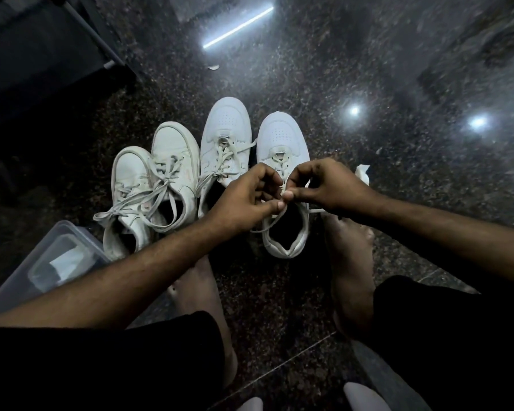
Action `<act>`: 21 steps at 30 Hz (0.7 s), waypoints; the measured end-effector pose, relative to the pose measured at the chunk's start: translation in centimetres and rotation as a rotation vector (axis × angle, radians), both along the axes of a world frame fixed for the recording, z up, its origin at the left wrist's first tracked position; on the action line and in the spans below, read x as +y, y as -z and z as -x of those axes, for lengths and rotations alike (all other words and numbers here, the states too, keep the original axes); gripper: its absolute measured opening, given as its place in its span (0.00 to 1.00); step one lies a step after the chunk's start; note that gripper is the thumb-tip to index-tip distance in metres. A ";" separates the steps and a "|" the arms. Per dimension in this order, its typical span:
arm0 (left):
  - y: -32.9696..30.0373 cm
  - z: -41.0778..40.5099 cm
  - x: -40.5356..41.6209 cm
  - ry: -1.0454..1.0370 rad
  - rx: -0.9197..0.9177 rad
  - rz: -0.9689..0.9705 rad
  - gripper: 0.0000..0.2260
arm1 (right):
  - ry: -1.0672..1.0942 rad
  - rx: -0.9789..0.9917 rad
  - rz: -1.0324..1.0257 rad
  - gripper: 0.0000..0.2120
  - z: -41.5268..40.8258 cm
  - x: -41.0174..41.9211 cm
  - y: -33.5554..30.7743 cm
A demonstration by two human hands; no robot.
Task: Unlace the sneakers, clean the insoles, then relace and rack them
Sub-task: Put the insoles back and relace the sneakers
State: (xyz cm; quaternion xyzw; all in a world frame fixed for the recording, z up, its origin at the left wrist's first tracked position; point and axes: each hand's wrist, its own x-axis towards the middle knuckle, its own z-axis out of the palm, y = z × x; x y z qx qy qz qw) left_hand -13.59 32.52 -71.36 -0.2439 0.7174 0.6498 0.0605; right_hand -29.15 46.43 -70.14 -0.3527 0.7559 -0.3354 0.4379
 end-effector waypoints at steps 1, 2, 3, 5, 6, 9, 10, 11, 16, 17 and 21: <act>-0.1 0.0 0.0 0.005 0.004 0.026 0.15 | -0.002 0.002 0.003 0.07 0.0 0.0 0.0; -0.2 0.1 0.0 -0.002 0.006 0.051 0.16 | -0.010 0.005 0.006 0.07 0.0 -0.1 -0.1; -0.3 0.1 0.1 -0.012 0.013 0.080 0.15 | -0.020 0.010 0.008 0.07 0.0 -0.1 -0.2; -0.5 0.2 0.1 -0.027 0.026 0.180 0.14 | -0.036 0.009 0.013 0.08 0.2 -0.3 -0.4; -0.6 0.2 0.0 -0.040 0.032 0.228 0.13 | -0.048 0.011 0.015 0.08 0.4 -0.3 -0.5; -1.0 0.0 -0.3 -0.081 0.082 0.368 0.09 | -0.113 0.067 -0.014 0.11 1.1 -0.3 -0.3; -1.1 -0.1 -0.5 -0.089 0.101 0.435 0.08 | -0.136 0.099 -0.034 0.11 1.4 -0.3 -0.2; -1.0 -0.3 -0.8 -0.102 0.111 0.494 0.06 | -0.160 0.138 -0.051 0.11 1.6 -0.2 -0.1; -1.7 0.1 -1.0 -0.403 0.152 0.301 0.07 | -0.269 0.236 -0.122 0.09 2.4 0.0 0.0; -2.1 0.5 -0.9 -0.479 0.189 0.177 0.08 | -0.288 0.245 -0.139 0.09 2.4 0.0 0.0; -3.8 2.1 -1.4 -0.682 0.220 -0.283 0.10 | -0.315 0.298 -0.149 0.11 2.4 0.3 0.4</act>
